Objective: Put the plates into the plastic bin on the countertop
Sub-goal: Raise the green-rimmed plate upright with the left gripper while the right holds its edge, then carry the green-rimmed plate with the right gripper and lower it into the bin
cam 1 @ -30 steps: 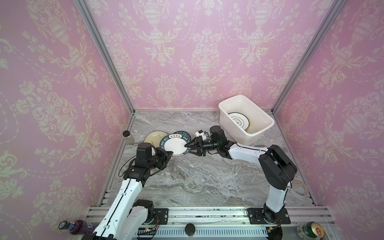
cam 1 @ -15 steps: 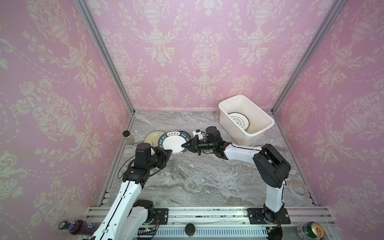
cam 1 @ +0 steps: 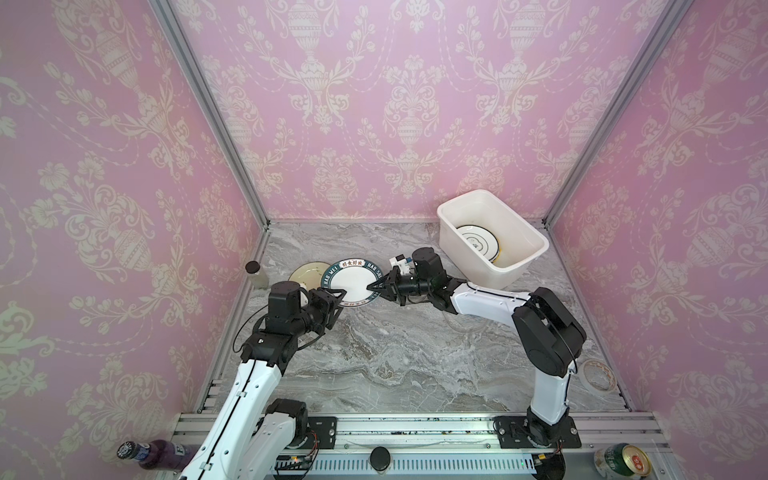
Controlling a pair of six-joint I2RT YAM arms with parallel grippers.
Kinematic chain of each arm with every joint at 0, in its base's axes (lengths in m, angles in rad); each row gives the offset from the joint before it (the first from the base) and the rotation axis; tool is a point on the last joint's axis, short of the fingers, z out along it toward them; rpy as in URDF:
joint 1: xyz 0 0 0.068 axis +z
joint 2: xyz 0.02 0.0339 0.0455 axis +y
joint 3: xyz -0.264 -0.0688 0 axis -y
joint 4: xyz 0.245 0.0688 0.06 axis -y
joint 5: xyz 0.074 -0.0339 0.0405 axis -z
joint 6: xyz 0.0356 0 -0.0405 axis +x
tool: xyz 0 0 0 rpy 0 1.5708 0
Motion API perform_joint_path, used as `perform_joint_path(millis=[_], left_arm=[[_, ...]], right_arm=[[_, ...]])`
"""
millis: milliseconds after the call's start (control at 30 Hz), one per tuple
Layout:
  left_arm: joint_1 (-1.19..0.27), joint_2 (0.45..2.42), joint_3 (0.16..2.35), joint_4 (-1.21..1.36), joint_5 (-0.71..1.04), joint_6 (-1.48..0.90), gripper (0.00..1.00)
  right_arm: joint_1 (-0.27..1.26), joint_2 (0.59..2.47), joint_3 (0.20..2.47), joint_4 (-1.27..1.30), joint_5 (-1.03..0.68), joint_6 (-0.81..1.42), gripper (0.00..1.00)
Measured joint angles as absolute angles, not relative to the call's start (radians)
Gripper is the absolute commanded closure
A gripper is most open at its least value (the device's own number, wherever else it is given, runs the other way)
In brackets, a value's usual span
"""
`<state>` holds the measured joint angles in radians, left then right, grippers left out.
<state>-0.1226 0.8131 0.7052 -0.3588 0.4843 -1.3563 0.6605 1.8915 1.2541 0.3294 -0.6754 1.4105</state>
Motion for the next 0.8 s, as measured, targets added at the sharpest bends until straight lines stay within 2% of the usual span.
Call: perform_joint_path(millis=[100,367,633,800], left_arm=[[-0.123,0.813,0.757,-0.376,0.486,-1.322,0.31],[-0.123,0.875,0.921,-0.426,0.511,-1.19,0.26],[-0.132,0.996,1.137,-0.511,0.531,-1.013,0.26],[-0.197,1.089,1.268,-0.569,0.515,-0.905,0.25]], right_arm=[[0.63,1.86,1.296,0.239,-0.664,1.362,1.0],[0.51,1.747,1.416,0.014,-0.653,1.244,1.0],[0.295,1.673,1.496,-0.139,-0.627,1.152,1.0],[0.157,1.642,1.507,-0.21,-0.613,1.115,1.0]])
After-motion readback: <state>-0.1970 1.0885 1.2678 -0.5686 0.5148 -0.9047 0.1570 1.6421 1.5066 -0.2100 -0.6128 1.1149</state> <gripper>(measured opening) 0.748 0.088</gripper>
